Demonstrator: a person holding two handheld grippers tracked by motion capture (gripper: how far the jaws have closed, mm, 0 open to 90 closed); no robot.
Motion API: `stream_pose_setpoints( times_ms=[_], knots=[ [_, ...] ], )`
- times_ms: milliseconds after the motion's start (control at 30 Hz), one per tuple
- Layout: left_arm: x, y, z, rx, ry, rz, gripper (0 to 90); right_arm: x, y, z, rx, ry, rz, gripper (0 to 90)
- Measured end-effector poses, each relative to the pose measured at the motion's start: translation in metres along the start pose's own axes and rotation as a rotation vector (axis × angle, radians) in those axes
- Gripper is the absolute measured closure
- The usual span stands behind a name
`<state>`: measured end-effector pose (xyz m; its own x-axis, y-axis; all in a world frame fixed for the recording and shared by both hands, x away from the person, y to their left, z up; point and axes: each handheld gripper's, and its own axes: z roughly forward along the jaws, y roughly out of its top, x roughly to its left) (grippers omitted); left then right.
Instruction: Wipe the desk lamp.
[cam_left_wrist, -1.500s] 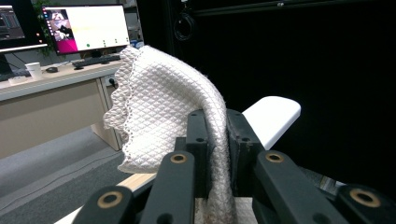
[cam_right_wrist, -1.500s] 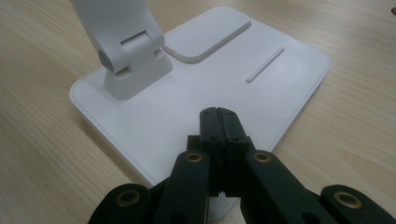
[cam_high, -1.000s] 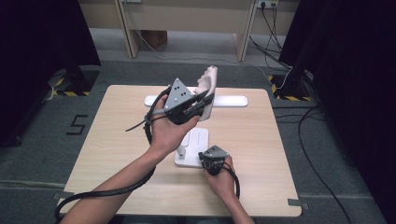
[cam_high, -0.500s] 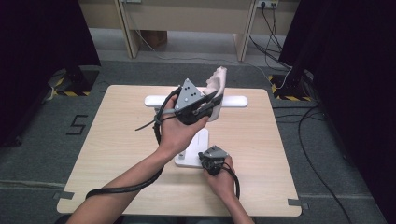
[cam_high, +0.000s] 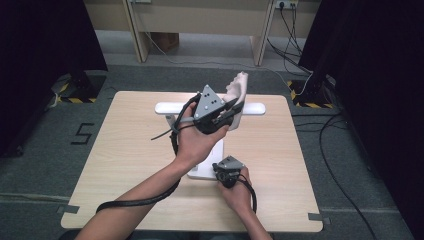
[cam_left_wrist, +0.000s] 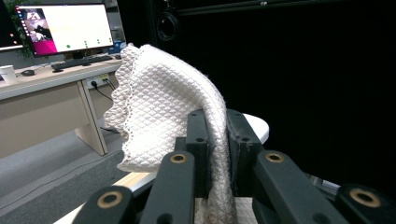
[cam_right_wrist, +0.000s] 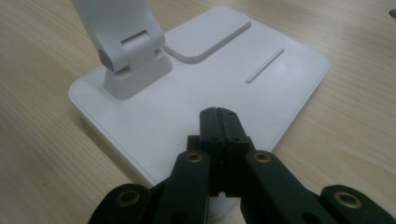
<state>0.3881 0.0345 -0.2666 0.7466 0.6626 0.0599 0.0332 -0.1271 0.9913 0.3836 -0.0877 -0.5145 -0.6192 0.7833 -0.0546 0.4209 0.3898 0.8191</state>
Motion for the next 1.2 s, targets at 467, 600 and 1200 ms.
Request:
stream_pose_setpoints(
  times_ms=[467, 600, 1200],
  knots=[
    [-0.005, 0.002, 0.008, 0.007, -0.010, 0.003, 81.0, 0.000, 0.000, 0.000, 0.000, 0.000, -0.001, 90.0],
    [-0.007, 0.002, 0.010, 0.008, -0.013, 0.003, 81.0, 0.000, 0.000, 0.000, 0.000, 0.000, -0.001, 90.0],
    [-0.013, 0.003, 0.019, 0.012, -0.021, 0.005, 81.0, 0.000, 0.000, 0.000, 0.001, -0.001, -0.003, 90.0]
  ],
)
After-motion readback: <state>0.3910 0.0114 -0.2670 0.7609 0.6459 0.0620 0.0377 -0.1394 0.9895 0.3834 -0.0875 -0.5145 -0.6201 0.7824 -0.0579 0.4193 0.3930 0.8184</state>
